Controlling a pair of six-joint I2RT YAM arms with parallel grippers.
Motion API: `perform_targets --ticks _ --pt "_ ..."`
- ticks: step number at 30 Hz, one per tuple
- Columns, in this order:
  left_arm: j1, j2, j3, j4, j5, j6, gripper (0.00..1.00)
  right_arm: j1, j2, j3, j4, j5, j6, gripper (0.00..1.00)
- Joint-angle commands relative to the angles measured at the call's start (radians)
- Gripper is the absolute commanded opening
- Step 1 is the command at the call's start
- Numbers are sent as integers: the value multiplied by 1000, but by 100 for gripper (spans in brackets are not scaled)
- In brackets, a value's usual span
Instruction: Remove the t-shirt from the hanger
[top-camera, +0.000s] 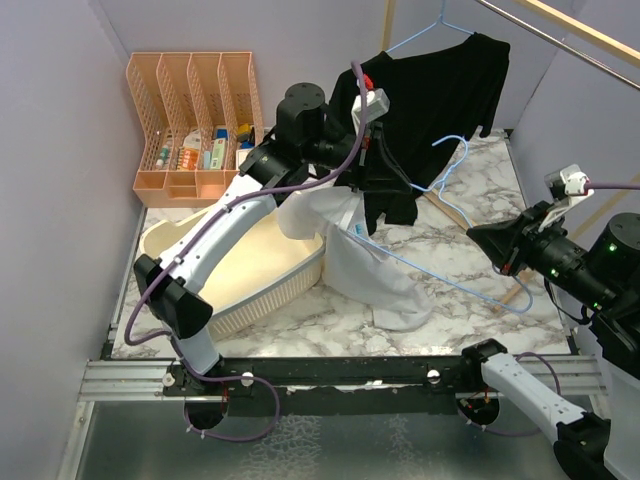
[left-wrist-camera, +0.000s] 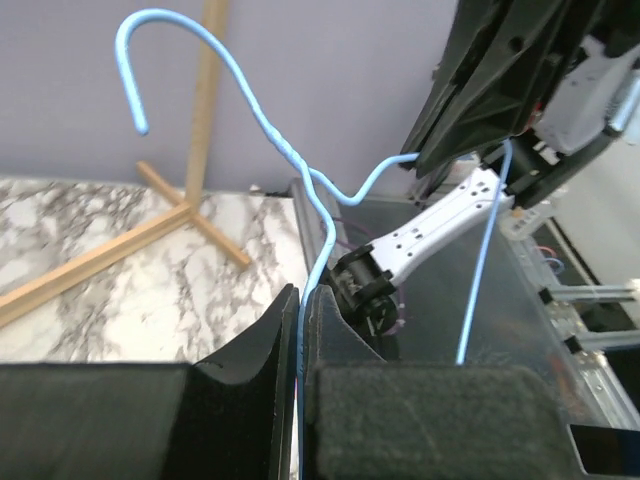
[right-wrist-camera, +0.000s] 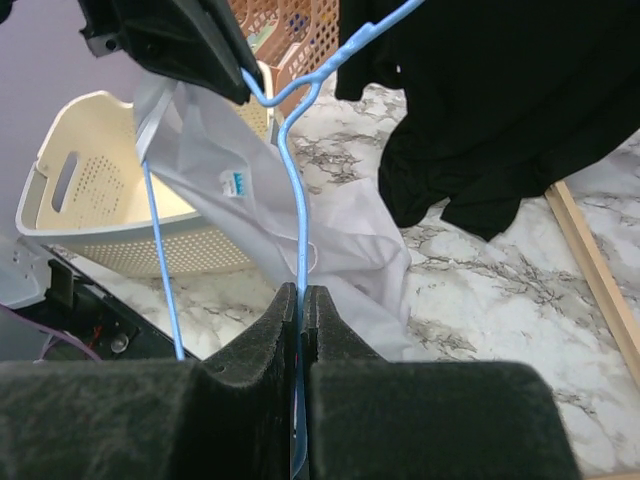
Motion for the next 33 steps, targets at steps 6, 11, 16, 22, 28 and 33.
perform_targets --ticks 6,11,16,22,28,33 --pt "45 -75 -62 -203 -368 217 6 3 -78 39 8 44 40 1" --pt "43 -95 -101 -111 -262 186 0 3 -80 31 36 -107 51 1" --pt "42 -149 -179 15 -225 157 13 3 -81 13 38 -172 60 1" --pt "43 -165 -212 24 -210 165 39 3 -84 23 26 -125 66 1" --pt "43 -180 -215 -7 -281 192 51 3 -87 39 14 -55 73 1" --pt "43 -207 -212 -35 -356 232 58 3 -82 79 -24 97 79 1"
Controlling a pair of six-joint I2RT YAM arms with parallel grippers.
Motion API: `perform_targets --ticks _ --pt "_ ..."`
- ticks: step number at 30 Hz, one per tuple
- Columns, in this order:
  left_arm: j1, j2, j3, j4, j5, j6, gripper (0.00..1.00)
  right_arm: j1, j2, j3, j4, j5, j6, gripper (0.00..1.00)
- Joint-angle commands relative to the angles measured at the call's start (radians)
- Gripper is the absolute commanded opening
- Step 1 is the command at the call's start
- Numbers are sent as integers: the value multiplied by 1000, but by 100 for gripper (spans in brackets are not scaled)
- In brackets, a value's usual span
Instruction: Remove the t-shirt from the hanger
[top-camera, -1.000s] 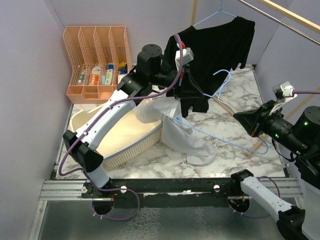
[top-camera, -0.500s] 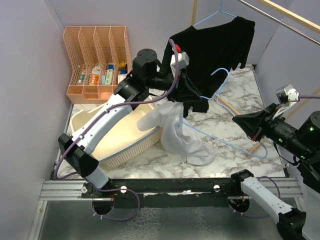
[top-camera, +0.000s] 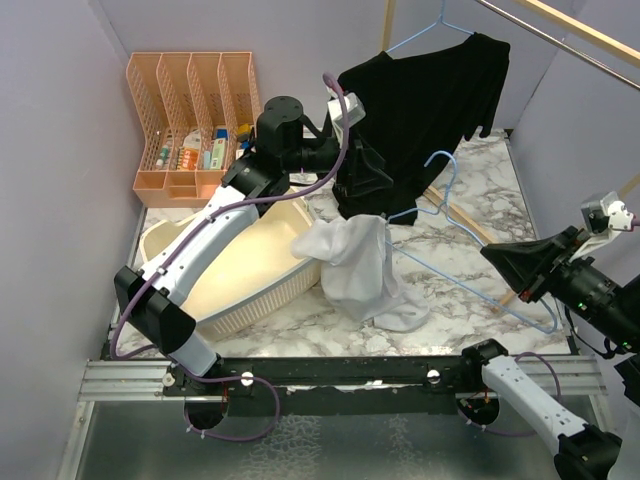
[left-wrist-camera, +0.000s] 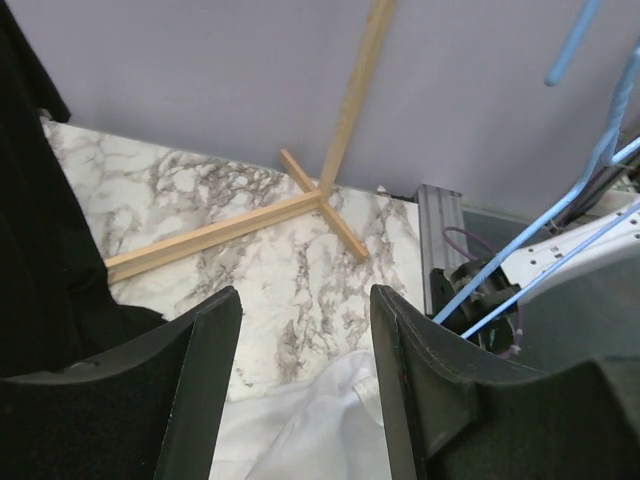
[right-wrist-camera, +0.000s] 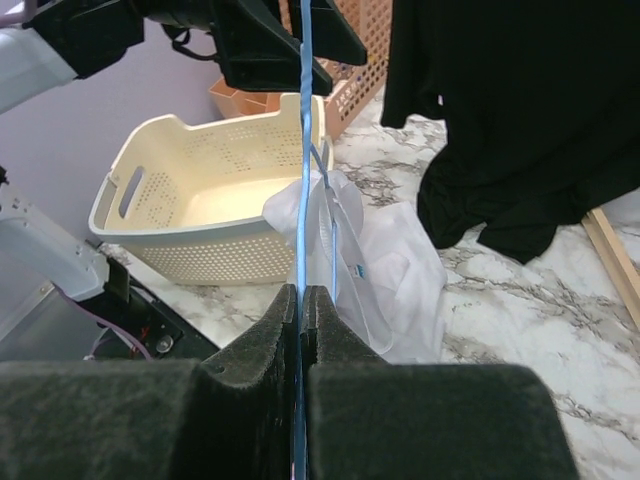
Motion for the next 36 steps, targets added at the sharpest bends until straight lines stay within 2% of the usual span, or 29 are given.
perform_targets --ticks 1,6,8,15,19,22,24,30,36 --pt "-3 -62 7 -24 -109 56 59 5 15 77 -52 191 14 1" --pt "-3 -57 22 -52 -140 66 61 4 57 236 -148 447 25 1" --pt "-4 -56 16 -50 -148 60 61 5 66 273 -165 504 28 1" --pt "-3 -69 -34 -58 -178 74 61 5 79 232 -174 482 40 1" --pt "-3 -95 -88 -63 -197 89 61 5 131 222 -216 305 30 1" --pt "-3 -110 -128 -66 -217 92 61 5 160 102 -224 161 1 1" --pt "-3 -121 -154 -71 -233 94 61 5 158 28 -212 131 -2 1" --pt "-3 -162 -232 -61 -253 100 61 4 153 22 -201 209 17 1" --pt "-3 -174 -274 -47 -250 83 61 5 148 96 -132 439 55 1"
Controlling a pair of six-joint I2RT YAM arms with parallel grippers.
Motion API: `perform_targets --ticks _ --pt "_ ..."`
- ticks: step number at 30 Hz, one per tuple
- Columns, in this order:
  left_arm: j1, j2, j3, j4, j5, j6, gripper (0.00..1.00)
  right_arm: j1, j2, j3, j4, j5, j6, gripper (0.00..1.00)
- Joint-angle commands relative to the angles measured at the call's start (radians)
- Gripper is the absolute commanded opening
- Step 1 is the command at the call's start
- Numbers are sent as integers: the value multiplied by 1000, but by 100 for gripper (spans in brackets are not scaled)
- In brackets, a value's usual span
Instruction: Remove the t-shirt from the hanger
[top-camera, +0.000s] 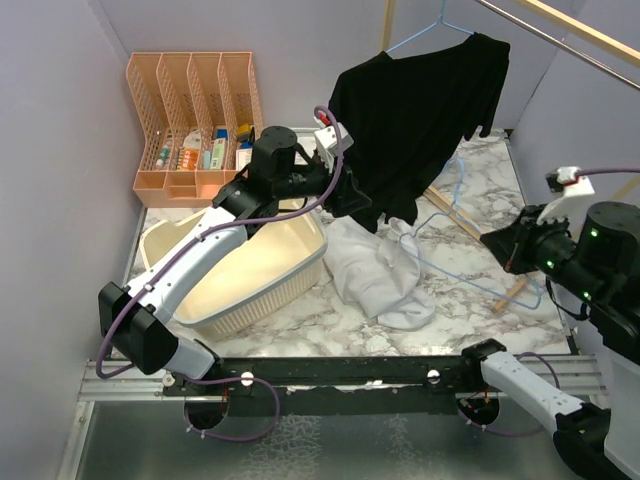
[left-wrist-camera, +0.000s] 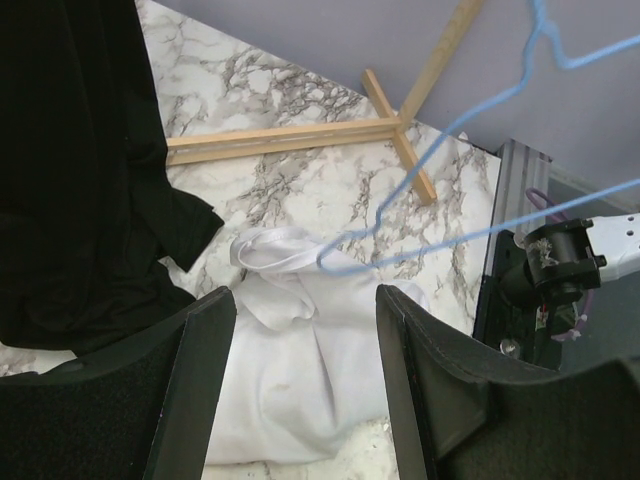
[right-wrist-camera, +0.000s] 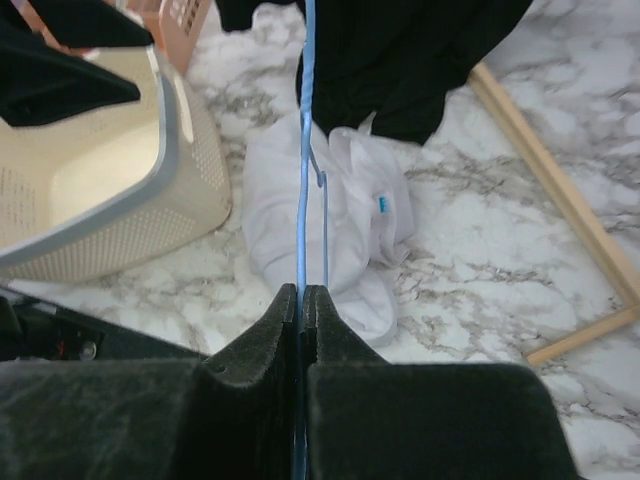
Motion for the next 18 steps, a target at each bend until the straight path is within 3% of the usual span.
perform_targets --ticks 1,13,18 --pt "-2 -41 -34 38 -20 -3 61 4 -35 71 106 208 34 1" --pt "-3 -116 -137 79 -35 -10 61 4 -157 -150 658 591 10 1" --pt "-3 -130 -160 83 -34 -6 61 4 -152 -190 841 621 -32 1"
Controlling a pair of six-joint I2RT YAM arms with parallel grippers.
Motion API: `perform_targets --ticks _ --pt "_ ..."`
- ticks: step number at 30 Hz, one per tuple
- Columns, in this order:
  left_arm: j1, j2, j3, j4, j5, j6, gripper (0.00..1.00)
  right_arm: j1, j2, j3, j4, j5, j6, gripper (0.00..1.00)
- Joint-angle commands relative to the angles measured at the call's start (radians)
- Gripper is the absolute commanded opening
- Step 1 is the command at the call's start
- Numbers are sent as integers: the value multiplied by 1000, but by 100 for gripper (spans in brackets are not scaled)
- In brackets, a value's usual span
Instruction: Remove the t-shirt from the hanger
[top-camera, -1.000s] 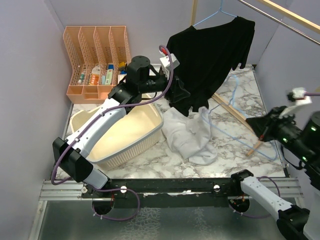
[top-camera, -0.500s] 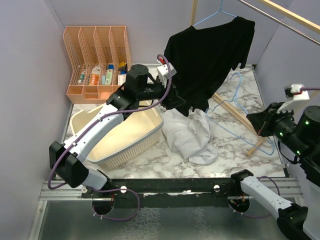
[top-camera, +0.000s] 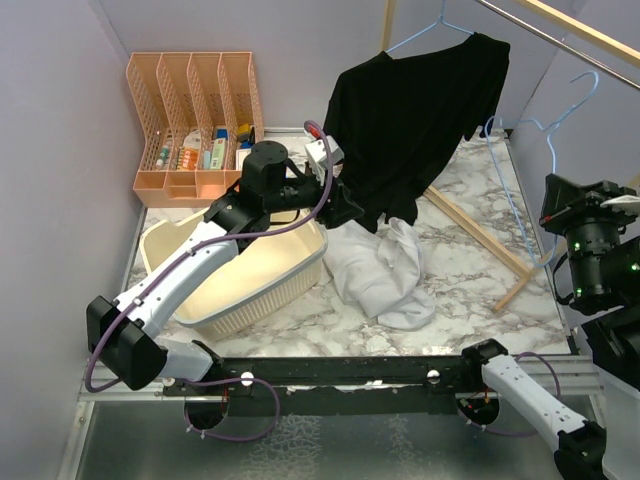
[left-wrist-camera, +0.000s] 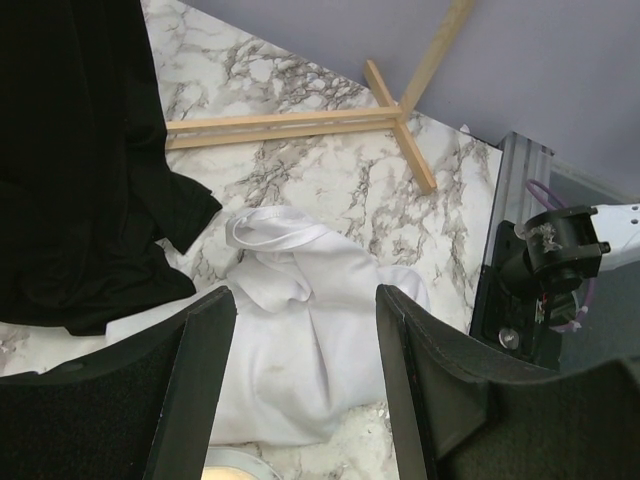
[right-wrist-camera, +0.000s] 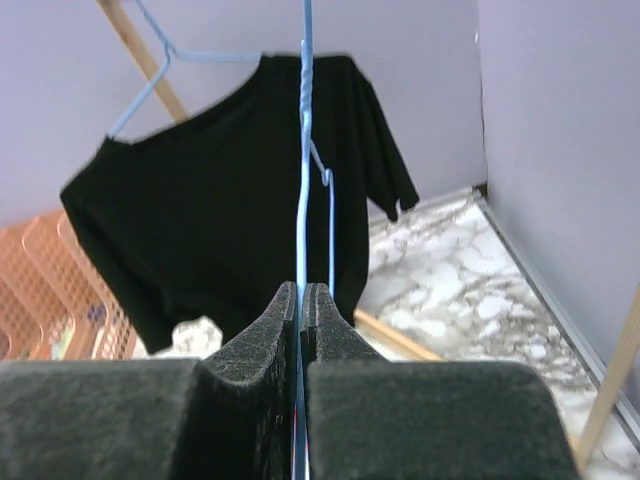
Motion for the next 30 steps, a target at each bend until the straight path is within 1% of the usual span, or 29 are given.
perform_targets --ticks 1,8,13,20,23,27,28,29,30 --pt "-3 -34 -23 38 -18 0 61 4 4 -20 285 96 -51 1" --pt "-3 -46 -45 54 -8 0 61 4 37 -20 384 132 -113 1" --pt "-3 -46 -47 62 14 -10 61 4 81 -45 456 236 -164 1" --pt "-3 -56 -52 58 17 -7 61 4 148 -109 563 332 -213 1" --pt "-3 -57 -57 59 17 -8 61 4 183 -113 566 341 -216 1" --pt "-4 -51 -58 63 23 -19 61 4 208 -88 480 308 -165 1" --pt "-3 -49 -58 62 26 -21 61 4 207 -81 457 287 -157 3" --pt "-3 -46 -56 61 32 -23 61 4 201 -74 432 255 -151 9" --pt "-5 -43 -54 58 37 -25 61 4 194 -67 406 225 -141 20"
